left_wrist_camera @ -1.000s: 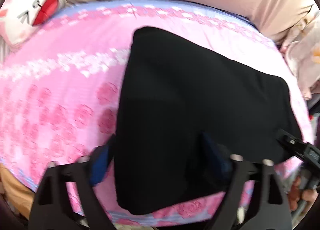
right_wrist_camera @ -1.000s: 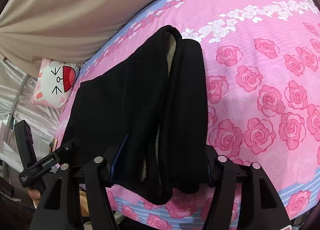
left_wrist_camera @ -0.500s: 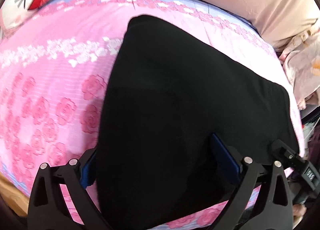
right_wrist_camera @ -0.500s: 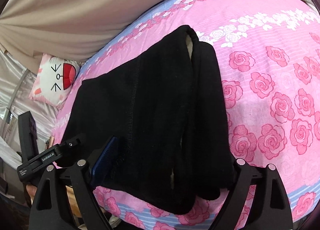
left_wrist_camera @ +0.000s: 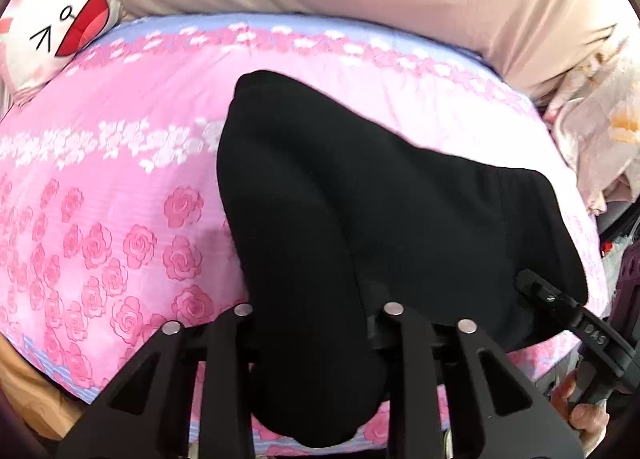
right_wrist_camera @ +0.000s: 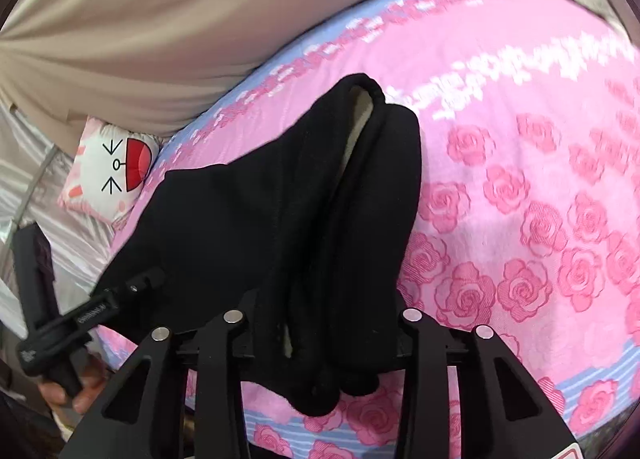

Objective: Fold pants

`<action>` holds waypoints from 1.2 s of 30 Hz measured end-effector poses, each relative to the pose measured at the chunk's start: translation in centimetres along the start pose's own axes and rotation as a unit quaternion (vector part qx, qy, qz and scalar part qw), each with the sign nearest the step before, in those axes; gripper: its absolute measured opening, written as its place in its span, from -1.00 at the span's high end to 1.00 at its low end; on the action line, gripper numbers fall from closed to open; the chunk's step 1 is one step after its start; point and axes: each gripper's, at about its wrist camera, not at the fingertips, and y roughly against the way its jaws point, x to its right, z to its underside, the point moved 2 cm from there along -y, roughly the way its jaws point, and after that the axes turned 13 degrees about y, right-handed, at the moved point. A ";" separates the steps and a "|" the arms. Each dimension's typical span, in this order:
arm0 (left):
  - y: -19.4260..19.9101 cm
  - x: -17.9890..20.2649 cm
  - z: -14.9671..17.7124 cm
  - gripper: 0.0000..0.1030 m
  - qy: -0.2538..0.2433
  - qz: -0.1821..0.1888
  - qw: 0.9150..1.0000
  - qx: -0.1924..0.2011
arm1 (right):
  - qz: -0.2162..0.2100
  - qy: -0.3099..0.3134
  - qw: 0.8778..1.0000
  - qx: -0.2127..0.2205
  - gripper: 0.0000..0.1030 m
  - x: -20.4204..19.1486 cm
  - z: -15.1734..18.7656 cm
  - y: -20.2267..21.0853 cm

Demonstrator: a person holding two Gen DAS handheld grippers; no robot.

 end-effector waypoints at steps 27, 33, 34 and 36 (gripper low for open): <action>6.9 0.1 3.5 0.57 -0.031 0.010 0.999 0.034 | -0.020 0.054 0.998 0.032 0.33 -5.8 2.9 5.2; 8.0 0.0 3.9 0.57 -0.032 0.007 0.998 0.046 | -0.029 0.060 0.997 0.037 0.33 -6.6 3.2 6.0; 8.2 0.0 3.9 0.57 -0.033 0.006 0.998 0.049 | -0.031 0.062 0.997 0.037 0.33 -6.8 3.2 6.1; 8.7 0.1 3.8 0.57 -0.035 0.005 0.998 0.057 | -0.034 0.066 0.996 0.039 0.33 -7.2 3.2 6.2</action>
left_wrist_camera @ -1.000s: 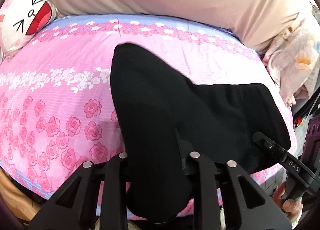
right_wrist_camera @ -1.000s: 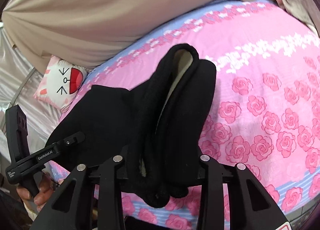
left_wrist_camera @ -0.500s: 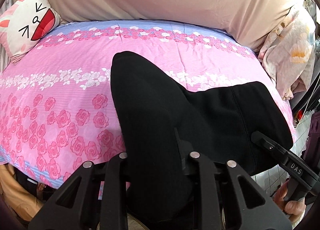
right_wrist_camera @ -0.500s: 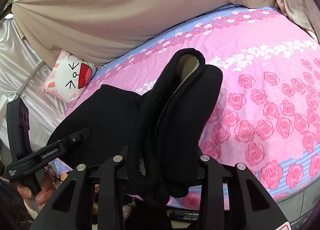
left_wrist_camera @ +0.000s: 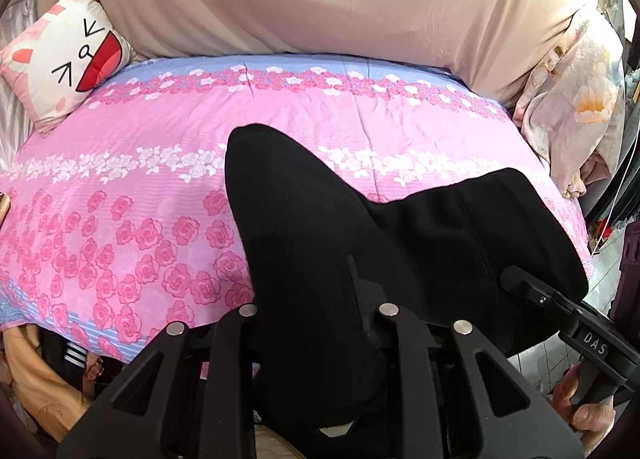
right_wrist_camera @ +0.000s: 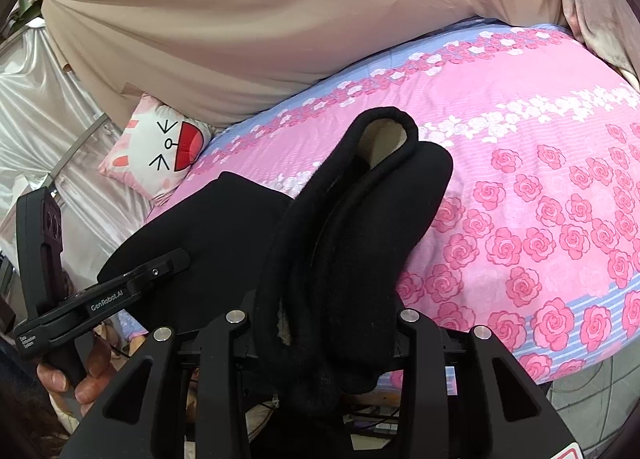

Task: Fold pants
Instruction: 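Lift the trousers with both tools and carry them toward the pillow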

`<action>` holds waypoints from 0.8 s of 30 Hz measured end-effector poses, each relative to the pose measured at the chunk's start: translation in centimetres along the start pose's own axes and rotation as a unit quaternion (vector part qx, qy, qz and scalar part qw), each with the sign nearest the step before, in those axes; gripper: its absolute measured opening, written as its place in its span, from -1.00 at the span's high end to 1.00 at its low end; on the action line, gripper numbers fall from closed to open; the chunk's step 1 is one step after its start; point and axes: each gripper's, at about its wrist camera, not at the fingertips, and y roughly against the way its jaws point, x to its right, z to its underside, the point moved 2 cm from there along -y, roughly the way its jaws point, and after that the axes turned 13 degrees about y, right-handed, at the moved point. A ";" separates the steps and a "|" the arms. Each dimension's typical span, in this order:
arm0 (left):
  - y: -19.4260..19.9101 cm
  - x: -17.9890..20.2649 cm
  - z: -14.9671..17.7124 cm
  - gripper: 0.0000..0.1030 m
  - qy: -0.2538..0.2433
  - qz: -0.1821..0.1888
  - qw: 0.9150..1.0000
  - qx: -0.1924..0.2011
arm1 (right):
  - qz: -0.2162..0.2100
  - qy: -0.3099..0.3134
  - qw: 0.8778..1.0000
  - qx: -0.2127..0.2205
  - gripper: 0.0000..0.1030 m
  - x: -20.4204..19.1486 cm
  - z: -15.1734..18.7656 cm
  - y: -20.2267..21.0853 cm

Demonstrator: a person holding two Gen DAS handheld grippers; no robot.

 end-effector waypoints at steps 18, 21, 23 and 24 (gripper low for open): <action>1.1 0.9 -2.6 0.59 -0.013 0.006 0.999 0.031 | -0.006 0.022 0.999 0.026 0.33 -1.2 -3.0 0.5; 1.5 1.2 -3.6 0.59 -0.017 0.010 0.999 0.042 | -0.004 0.030 0.999 0.036 0.33 -1.3 -4.1 1.0; 1.9 1.5 -4.4 0.59 -0.019 0.013 0.998 0.053 | -0.001 0.039 0.998 0.045 0.33 -1.6 -5.0 1.3; 2.1 1.6 -4.8 0.59 -0.021 0.015 0.998 0.058 | -0.001 0.043 0.998 0.052 0.33 -1.7 -5.7 1.6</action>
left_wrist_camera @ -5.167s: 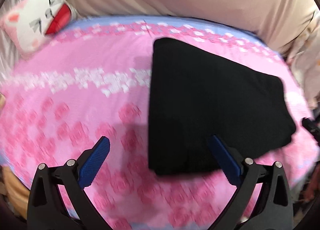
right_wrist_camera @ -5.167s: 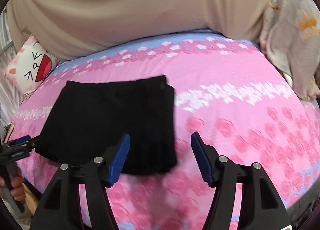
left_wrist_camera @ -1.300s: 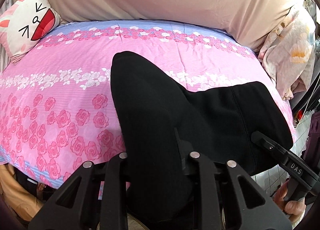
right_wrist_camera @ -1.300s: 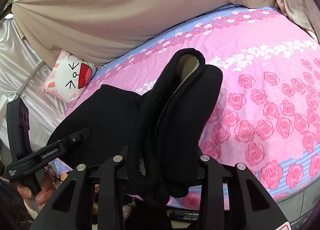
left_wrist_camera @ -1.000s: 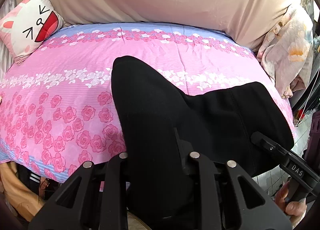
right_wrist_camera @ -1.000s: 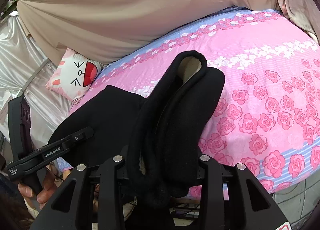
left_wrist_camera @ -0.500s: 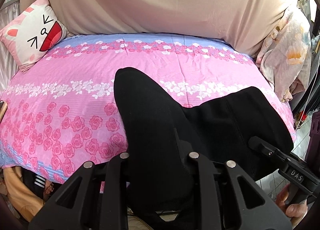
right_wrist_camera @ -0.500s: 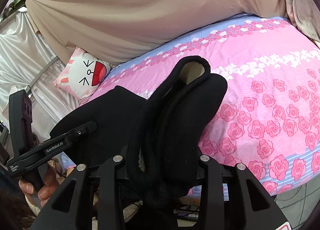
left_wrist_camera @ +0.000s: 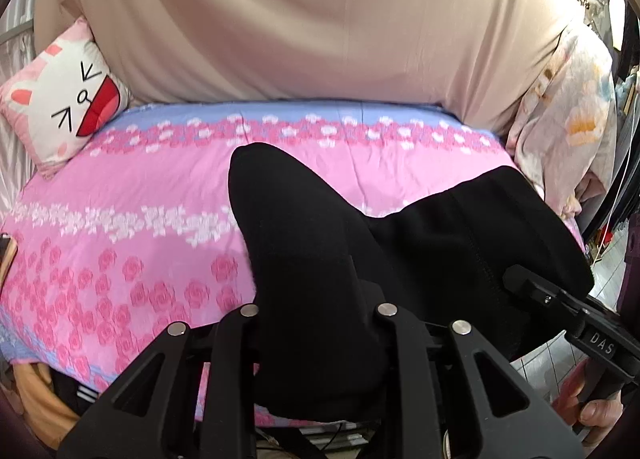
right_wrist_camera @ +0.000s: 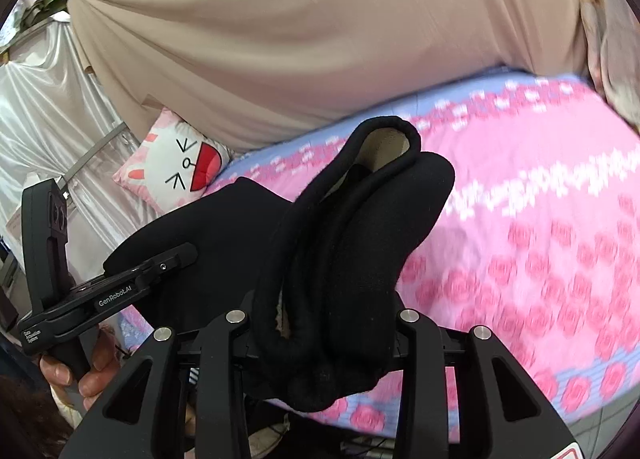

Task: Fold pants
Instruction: 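Lift the trousers with both tools and carry them toward the pillow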

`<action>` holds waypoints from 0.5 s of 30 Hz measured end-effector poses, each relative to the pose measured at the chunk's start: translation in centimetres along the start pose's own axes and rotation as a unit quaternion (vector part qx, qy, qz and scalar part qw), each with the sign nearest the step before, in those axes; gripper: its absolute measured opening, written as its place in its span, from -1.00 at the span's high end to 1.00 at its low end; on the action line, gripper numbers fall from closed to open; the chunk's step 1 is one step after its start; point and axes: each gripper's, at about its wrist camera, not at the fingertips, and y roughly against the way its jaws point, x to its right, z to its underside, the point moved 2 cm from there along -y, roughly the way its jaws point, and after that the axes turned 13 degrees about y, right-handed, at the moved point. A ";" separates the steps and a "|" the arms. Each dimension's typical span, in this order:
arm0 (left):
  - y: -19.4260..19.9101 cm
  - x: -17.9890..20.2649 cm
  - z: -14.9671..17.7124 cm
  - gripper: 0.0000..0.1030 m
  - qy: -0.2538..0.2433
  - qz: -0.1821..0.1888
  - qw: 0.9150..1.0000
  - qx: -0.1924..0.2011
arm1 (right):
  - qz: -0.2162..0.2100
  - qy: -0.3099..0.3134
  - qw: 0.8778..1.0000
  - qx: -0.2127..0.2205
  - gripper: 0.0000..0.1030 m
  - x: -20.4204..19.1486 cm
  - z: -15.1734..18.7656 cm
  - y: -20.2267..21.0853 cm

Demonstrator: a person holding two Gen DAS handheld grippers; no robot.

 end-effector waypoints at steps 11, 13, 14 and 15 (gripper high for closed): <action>2.0 1.2 -5.9 0.59 -0.015 0.021 0.997 0.079 | 0.009 0.049 0.996 0.076 0.33 -0.4 -7.0 1.7; 2.1 1.4 -7.1 0.59 -0.018 0.024 0.995 0.094 | 0.011 0.057 0.994 0.092 0.33 -0.4 -8.5 1.8; 2.2 1.6 -7.9 0.59 -0.023 0.025 0.994 0.105 | 0.011 0.061 0.993 0.103 0.33 -0.3 -9.5 1.8; 2.3 1.7 -8.5 0.59 -0.026 0.025 0.993 0.115 | 0.013 0.065 0.992 0.109 0.33 -0.3 -10.1 1.8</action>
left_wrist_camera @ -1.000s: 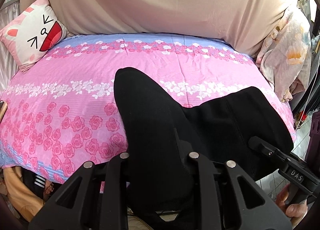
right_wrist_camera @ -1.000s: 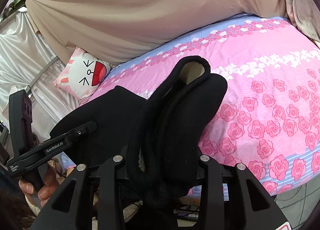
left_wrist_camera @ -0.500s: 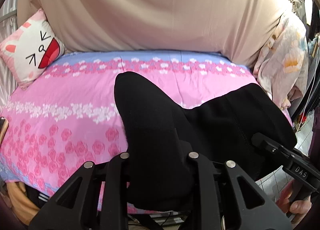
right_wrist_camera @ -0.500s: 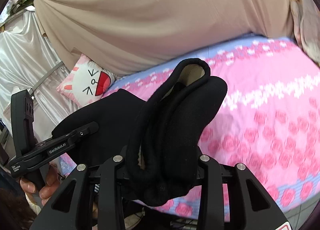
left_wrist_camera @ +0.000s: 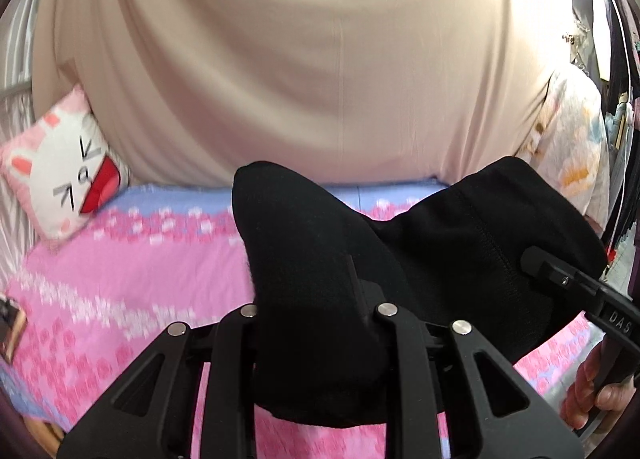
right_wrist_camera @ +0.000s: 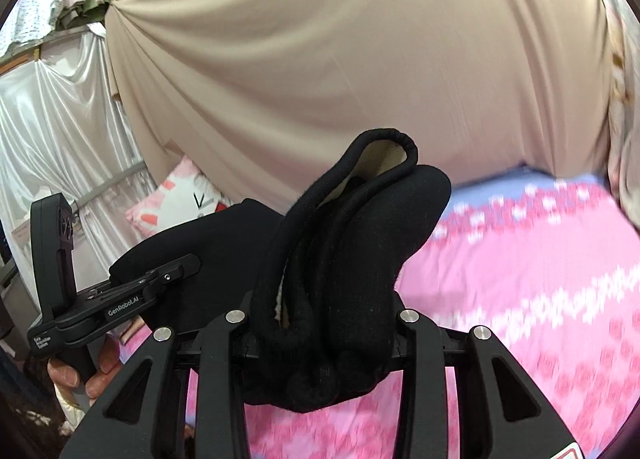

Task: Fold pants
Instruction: 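Lift the trousers with both tools and carry them toward the pillow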

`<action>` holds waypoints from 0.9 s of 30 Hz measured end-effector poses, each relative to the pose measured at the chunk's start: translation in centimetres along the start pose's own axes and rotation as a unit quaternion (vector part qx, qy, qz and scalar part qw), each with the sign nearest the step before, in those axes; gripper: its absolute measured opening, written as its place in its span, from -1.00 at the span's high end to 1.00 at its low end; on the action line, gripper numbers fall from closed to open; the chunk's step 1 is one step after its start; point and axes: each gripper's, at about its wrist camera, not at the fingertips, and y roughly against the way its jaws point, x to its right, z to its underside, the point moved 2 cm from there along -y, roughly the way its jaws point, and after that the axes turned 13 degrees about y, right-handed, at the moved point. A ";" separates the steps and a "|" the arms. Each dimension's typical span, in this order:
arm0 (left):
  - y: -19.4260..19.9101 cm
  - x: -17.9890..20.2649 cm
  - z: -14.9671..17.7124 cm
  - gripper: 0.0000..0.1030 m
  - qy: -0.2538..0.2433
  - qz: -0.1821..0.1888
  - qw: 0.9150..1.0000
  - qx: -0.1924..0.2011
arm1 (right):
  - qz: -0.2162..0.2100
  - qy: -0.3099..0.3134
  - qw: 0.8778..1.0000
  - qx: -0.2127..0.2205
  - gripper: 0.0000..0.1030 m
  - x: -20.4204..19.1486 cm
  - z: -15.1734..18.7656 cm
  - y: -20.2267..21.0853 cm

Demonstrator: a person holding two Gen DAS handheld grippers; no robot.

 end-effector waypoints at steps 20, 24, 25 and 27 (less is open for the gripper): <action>-17.9 -0.4 -10.1 0.58 -0.002 -0.031 0.995 0.096 | 0.000 0.000 0.995 0.104 0.32 10.9 -7.6 -16.1; -23.7 -0.6 -9.4 0.58 -0.009 -0.051 0.995 0.089 | 0.003 -0.021 0.996 0.087 0.32 13.9 -6.0 -21.3; -25.7 -0.8 -8.9 0.58 -0.010 -0.056 0.995 0.081 | 0.004 -0.028 0.996 0.079 0.32 14.7 -5.4 -22.5; -28.7 -1.4 -8.1 0.58 -0.009 -0.060 0.996 0.059 | 0.010 -0.044 0.997 0.057 0.32 16.3 -3.8 -25.2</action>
